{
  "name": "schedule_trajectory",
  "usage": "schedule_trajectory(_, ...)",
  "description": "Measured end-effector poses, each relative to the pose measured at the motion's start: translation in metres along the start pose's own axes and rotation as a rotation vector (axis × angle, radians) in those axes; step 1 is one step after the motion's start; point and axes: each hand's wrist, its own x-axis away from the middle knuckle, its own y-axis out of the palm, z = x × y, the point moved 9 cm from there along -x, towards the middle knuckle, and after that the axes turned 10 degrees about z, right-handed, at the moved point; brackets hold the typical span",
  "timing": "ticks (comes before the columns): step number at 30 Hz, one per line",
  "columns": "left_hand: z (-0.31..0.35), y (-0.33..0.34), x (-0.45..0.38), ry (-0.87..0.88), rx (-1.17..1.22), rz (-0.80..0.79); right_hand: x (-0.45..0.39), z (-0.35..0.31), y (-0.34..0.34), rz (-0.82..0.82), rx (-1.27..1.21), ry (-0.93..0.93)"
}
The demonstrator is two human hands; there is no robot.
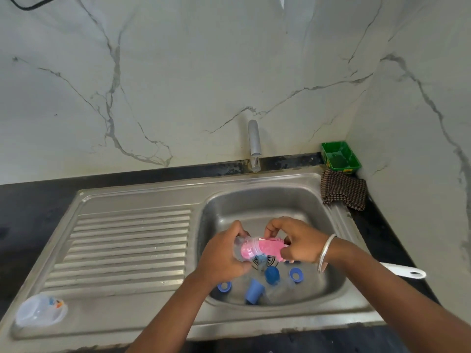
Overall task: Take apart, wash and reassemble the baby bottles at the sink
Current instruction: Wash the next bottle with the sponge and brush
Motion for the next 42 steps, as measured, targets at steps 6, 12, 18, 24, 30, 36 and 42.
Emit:
schedule_trajectory(6, -0.01, -0.007, 0.01, 0.053, 0.019, -0.03, 0.01, -0.011, -0.005, 0.032, 0.081, -0.021)
schedule_trajectory(12, -0.012, -0.019, 0.018, 0.088, -0.003, -0.055, 0.01, -0.039, -0.002, 0.049, 0.269, -0.096)
schedule_trajectory(18, -0.011, -0.031, 0.022, 0.089, 0.024, -0.061, 0.006, -0.064, 0.02, 0.127, 0.308, -0.158)
schedule_trajectory(24, -0.035, -0.053, 0.026, 0.04, 0.067, -0.027, 0.014, -0.045, 0.01, -0.012, 0.412, -0.039)
schedule_trajectory(30, -0.034, -0.051, 0.023, -0.051, 0.196, -0.045, 0.008, -0.062, 0.025, 0.065, 0.54, -0.113)
schedule_trajectory(36, -0.056, -0.047, 0.019, -0.247, 0.362, -0.224, 0.022, -0.094, 0.026, 0.311, 0.679, -0.524)
schedule_trajectory(42, -0.046, -0.041, 0.019, -0.316, 0.52, -0.425, 0.041, -0.11, 0.0, 0.354, 0.639, -0.798)
